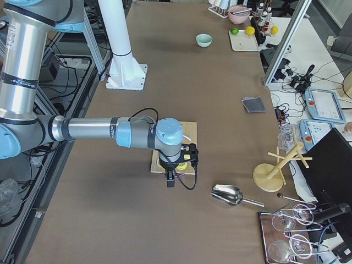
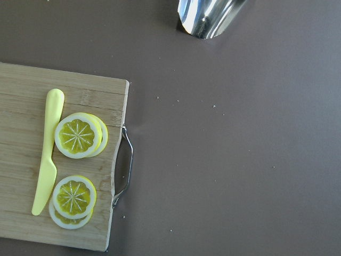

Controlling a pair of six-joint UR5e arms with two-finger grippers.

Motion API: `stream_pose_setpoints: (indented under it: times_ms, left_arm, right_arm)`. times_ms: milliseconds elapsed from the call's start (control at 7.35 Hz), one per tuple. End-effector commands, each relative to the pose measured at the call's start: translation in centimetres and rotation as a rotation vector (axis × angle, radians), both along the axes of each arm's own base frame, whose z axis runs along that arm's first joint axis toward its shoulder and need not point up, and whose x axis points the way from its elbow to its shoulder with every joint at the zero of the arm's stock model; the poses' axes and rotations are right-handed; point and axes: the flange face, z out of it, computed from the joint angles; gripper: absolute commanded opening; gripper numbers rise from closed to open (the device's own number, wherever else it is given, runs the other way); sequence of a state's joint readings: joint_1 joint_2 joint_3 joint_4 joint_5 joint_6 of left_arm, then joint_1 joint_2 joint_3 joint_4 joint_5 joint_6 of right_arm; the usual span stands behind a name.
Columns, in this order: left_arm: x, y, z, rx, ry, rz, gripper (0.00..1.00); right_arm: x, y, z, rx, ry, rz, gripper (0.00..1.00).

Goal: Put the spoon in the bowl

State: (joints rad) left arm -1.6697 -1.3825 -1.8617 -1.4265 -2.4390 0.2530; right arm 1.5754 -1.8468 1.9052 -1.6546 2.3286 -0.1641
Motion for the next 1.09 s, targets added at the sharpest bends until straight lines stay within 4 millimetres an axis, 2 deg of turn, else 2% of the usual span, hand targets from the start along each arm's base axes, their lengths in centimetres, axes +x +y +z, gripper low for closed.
stream_pose_setpoints:
  times_ms: [0,544,680,952]
  left_arm:
    - [0.1,-0.1,-0.5,0.008,0.001,0.001,0.99]
    - [0.1,-0.4,-1.9,0.04,0.001,-0.002,0.99]
    - [-0.1,-1.0,-3.4,0.077,-0.001,-0.006,0.99]
    - [-0.1,-2.1,-5.2,0.154,-0.01,-0.004,0.99]
  right_arm:
    - [0.0,0.0,0.0,-0.001,0.0,0.0,1.0]
    - [-0.2,-0.2,-0.6,0.008,-0.035,0.002,1.0]
    - [-0.4,-0.5,-1.2,0.039,-0.056,0.002,1.0]
    - [-0.6,-1.5,-4.2,0.269,-0.111,0.025,1.0]
